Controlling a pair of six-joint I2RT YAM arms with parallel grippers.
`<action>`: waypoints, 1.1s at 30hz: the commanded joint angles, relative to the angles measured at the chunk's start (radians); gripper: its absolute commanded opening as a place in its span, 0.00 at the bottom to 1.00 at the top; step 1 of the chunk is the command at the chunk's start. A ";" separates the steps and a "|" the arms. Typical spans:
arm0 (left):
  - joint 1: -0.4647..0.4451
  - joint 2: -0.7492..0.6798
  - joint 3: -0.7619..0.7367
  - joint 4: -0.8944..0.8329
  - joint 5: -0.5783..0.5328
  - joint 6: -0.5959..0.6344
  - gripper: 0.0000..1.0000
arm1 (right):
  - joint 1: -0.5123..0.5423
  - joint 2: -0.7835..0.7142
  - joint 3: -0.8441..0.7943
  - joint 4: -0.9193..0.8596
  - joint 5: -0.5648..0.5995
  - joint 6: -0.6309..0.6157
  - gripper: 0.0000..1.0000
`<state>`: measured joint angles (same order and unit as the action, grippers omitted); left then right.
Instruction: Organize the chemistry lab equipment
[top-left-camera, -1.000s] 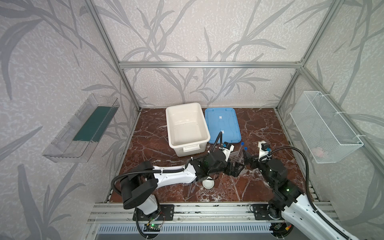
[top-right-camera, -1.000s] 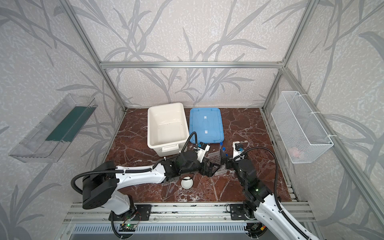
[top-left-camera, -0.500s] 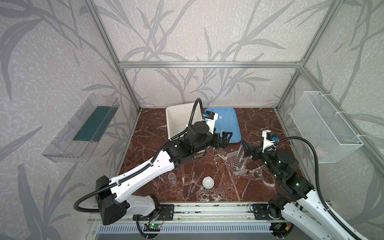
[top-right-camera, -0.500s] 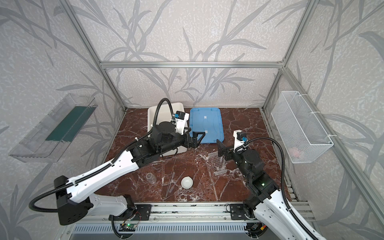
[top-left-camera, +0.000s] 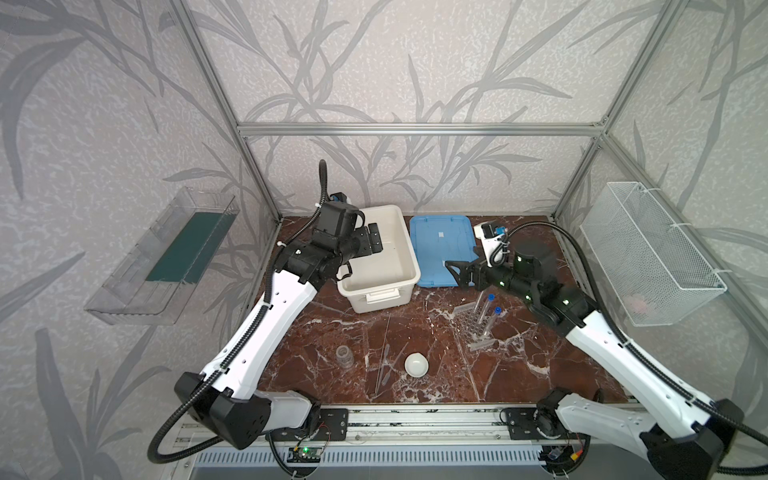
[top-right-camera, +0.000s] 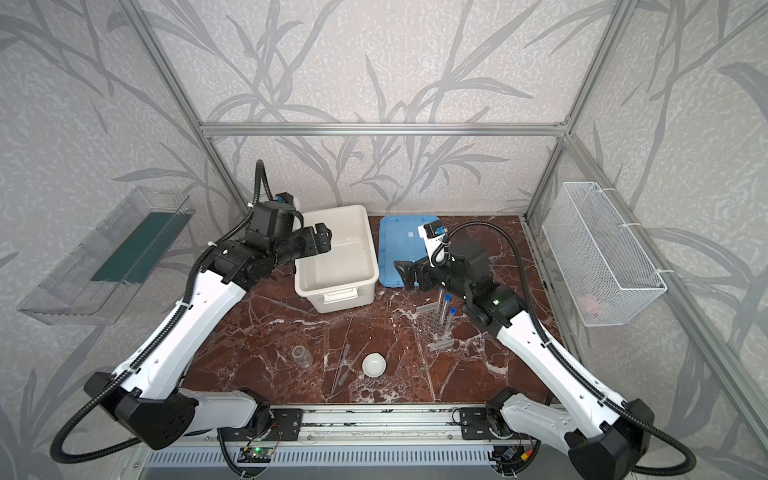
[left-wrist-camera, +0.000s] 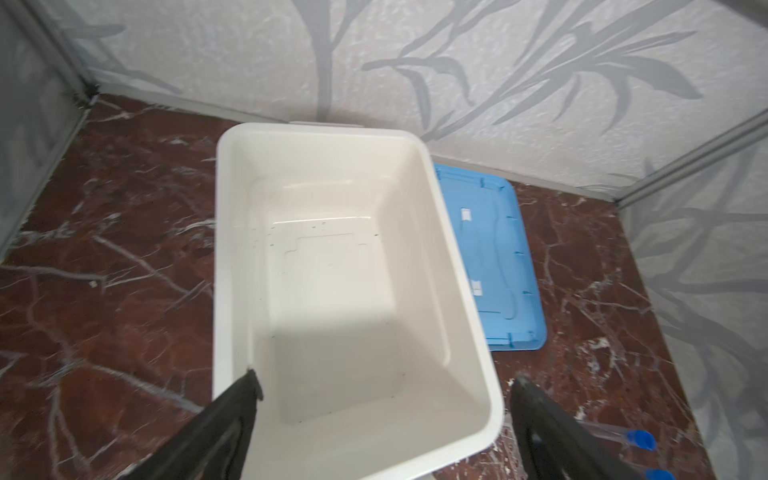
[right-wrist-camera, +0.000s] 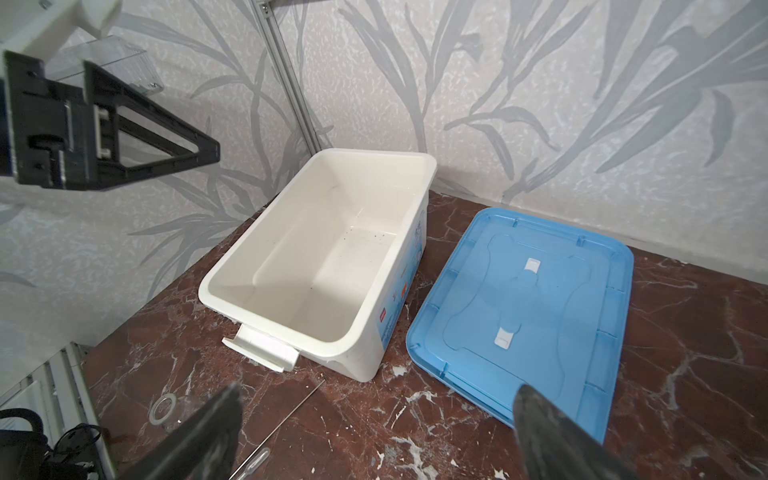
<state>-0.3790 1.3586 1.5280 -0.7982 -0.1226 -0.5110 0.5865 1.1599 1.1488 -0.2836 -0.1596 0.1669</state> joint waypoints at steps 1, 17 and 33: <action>0.071 0.044 0.015 -0.156 -0.019 -0.046 0.90 | 0.035 0.099 0.128 -0.155 -0.014 -0.018 0.99; 0.200 0.369 0.120 -0.190 -0.111 -0.149 0.73 | 0.137 0.228 0.133 -0.123 0.014 0.001 0.99; 0.251 0.527 0.248 -0.294 -0.069 -0.262 0.26 | 0.198 0.281 0.073 -0.074 -0.003 -0.015 1.00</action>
<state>-0.1425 1.8870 1.7699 -1.0290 -0.1951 -0.7181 0.7597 1.4220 1.2396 -0.3847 -0.1444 0.1642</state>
